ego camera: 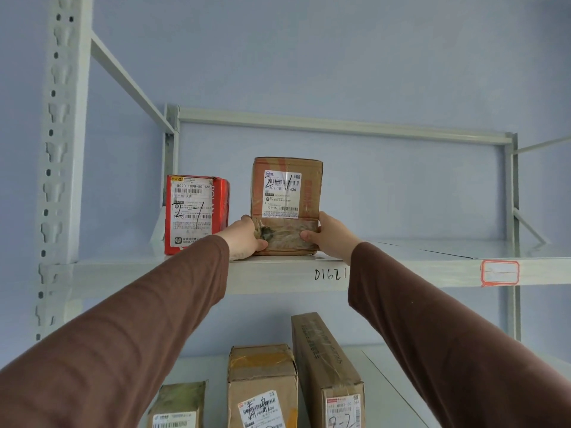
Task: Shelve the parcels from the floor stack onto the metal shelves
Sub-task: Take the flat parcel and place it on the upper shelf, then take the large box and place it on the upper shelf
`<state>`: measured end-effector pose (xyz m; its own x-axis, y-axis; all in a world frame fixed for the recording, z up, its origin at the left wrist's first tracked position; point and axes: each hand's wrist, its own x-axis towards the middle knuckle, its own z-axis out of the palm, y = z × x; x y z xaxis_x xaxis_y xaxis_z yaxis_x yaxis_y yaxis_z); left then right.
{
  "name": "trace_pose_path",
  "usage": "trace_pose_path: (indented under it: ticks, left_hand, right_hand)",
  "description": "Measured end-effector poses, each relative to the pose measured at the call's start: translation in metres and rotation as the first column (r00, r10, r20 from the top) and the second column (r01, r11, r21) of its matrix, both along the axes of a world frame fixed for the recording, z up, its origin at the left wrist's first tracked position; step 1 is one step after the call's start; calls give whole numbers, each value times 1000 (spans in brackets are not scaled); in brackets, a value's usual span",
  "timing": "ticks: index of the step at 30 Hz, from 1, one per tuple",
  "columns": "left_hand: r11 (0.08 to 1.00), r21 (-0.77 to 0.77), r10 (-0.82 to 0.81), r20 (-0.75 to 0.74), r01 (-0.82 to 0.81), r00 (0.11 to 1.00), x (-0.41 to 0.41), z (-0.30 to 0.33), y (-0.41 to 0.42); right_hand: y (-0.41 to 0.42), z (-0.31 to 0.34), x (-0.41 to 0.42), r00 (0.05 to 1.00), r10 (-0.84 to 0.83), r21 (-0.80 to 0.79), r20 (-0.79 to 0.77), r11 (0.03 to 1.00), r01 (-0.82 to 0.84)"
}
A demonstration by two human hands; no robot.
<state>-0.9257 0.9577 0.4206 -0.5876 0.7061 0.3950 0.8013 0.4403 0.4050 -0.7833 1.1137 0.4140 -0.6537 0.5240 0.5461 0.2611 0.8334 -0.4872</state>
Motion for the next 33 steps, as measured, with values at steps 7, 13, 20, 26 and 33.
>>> trace_pose_path:
  ticks: [7,13,20,26,33]
  left_hand:
    - [999,42,13,-6,-12,1000,-8,-8,5]
    - [996,86,7,11,-8,1000,-7,-10,2]
    - [986,161,41,-38,-34,998,5,-12,-4]
    - [970,239,81,-166,-40,983,20,-23,-11]
    - [896,397,-36,-380,198,924,34,-51,-22]
  right_hand:
    - [-2,-4,-3,999,-27,-27,-21,999,26]
    - [-3,-5,0,999,-30,-32,-27,999,29]
    - [-6,-5,3,998,-53,-59,-41,997,51]
    - [-17,-11,17,995,-92,-29,-34,995,91]
    - [-42,-39,59,979,-195,230,-62,952,204]
